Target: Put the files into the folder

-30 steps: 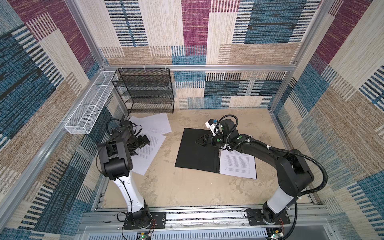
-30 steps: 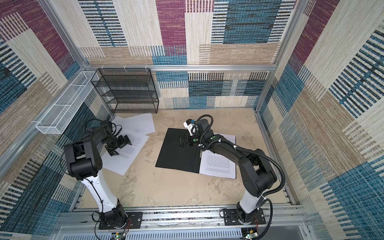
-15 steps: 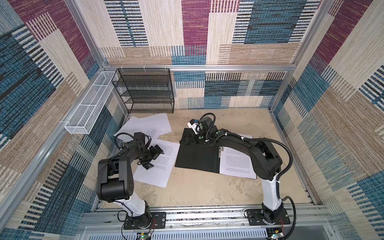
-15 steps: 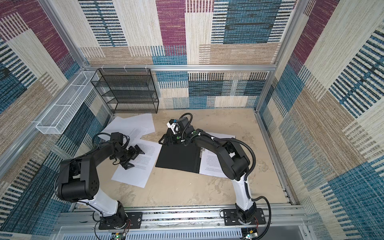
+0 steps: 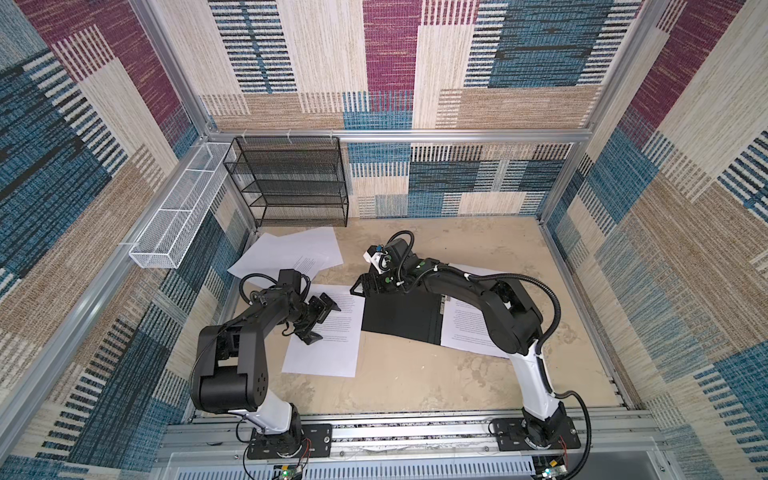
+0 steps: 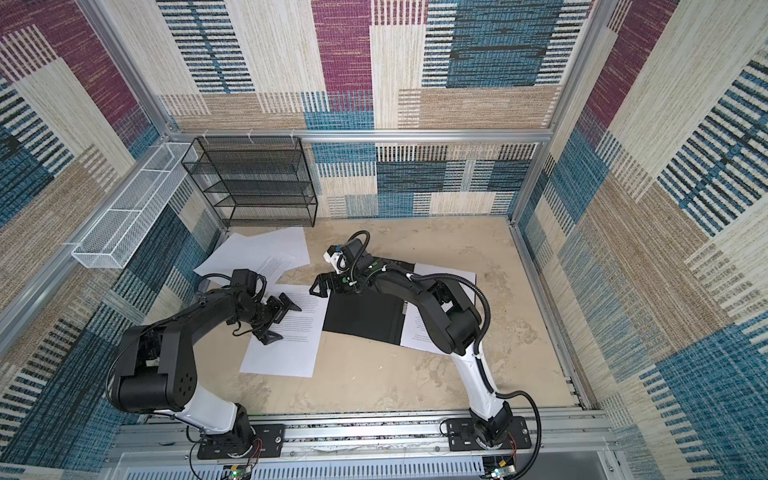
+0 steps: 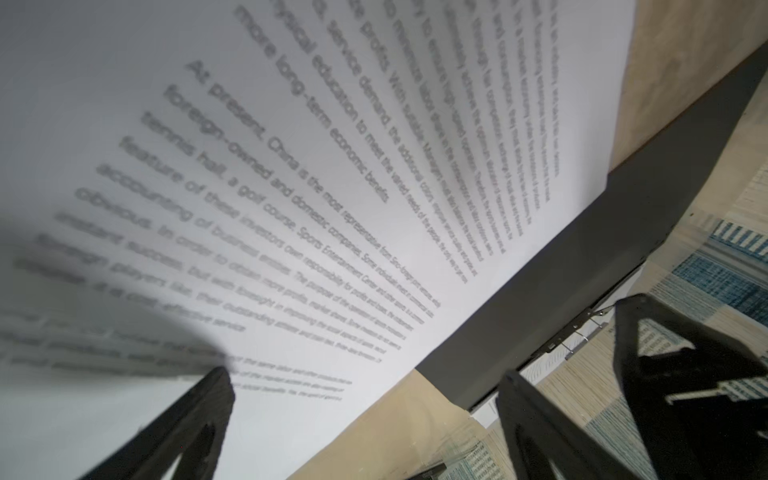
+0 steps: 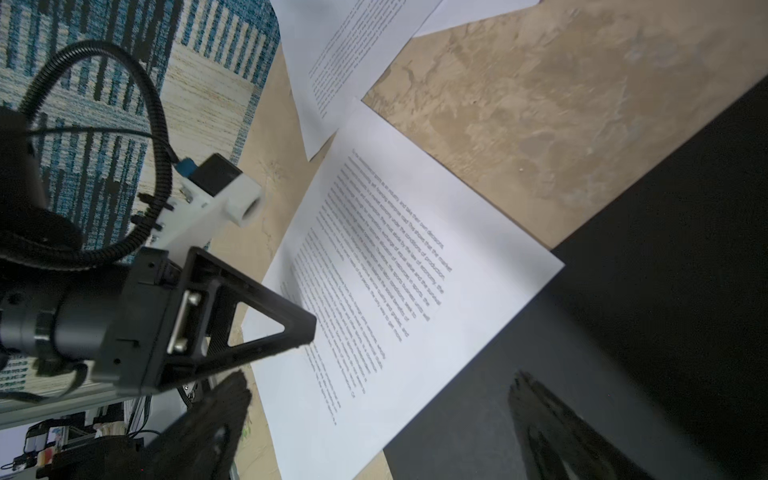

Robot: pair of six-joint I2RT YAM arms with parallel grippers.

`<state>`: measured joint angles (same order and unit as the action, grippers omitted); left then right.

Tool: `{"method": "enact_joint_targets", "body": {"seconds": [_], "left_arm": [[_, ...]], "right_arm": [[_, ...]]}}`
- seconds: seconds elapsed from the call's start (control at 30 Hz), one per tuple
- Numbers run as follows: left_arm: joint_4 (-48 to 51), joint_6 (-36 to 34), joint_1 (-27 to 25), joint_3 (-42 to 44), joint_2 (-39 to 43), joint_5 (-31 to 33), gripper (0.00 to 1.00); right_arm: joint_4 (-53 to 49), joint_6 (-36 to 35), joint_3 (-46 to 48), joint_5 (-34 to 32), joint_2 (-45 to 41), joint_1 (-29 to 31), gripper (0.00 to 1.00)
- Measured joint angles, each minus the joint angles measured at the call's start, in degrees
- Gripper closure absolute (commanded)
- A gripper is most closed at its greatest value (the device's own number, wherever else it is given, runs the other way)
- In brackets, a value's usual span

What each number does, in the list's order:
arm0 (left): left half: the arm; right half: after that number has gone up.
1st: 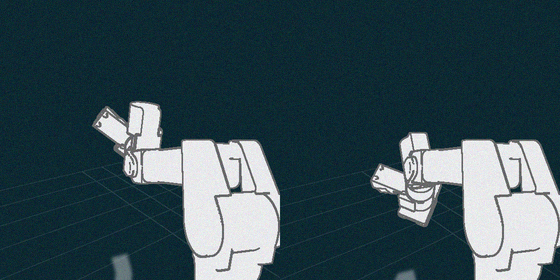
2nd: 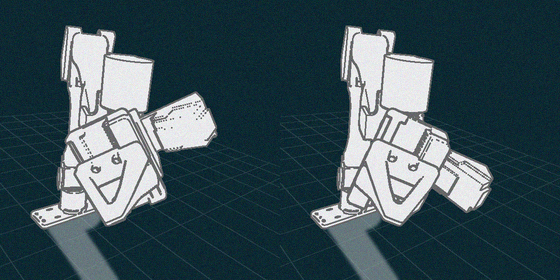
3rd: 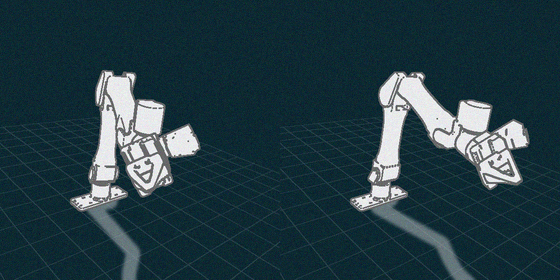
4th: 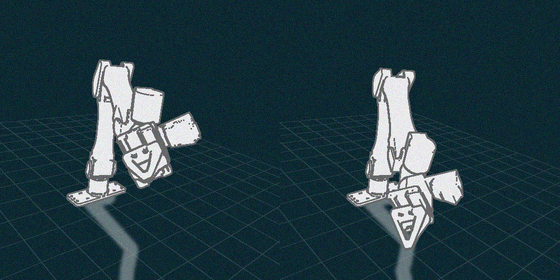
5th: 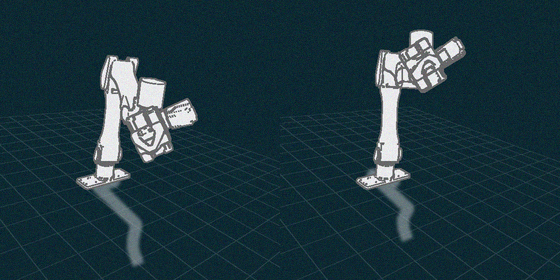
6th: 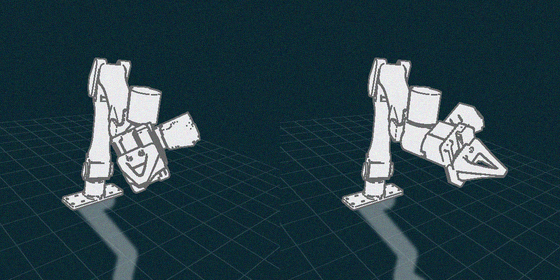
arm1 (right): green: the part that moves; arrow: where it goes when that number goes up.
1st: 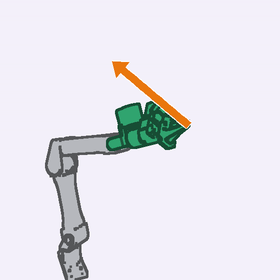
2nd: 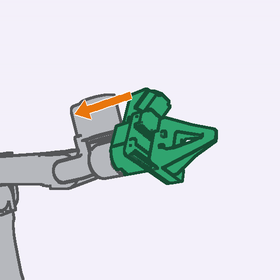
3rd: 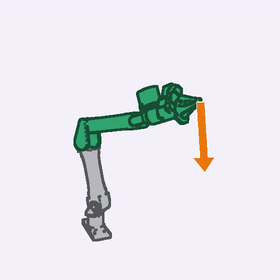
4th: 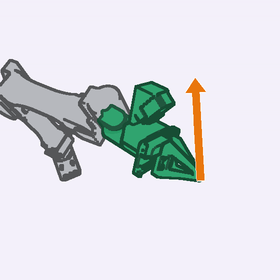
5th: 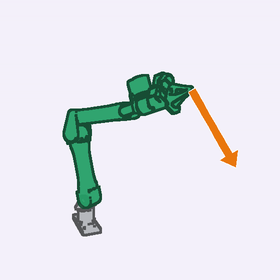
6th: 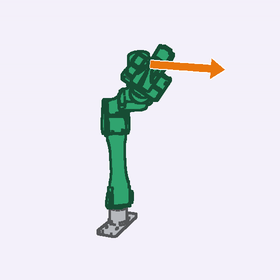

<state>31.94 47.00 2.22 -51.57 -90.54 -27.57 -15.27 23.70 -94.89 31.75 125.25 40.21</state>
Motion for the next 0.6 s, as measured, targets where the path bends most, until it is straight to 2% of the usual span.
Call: {"method": "enact_joint_targets", "body": {"seconds": [0.17,0.3,0.47,0.6], "left_arm": [[2.19,-1.9,-0.04,-3.19,0.17,-1.25,0.01],[4.87,-4.15,1.95,-5.25,0.9,-0.72,0.01],[7.87,-6.69,7.21,-3.43,2.36,3.19,0.01],[9.11,-8.44,8.04,-1.4,2.29,4.87,0.01]], "right_arm": [[-0.5,0.26,2.6,-1.42,-0.35,0.22,0.0],[-0.74,0.46,2.82,-1.57,-0.46,0.33,0.0],[-0.9,0.72,2.82,-1.84,-0.81,0.44,0.0],[-0.57,0.96,3.93,-2.43,-1.86,0.46,0.0]]}}
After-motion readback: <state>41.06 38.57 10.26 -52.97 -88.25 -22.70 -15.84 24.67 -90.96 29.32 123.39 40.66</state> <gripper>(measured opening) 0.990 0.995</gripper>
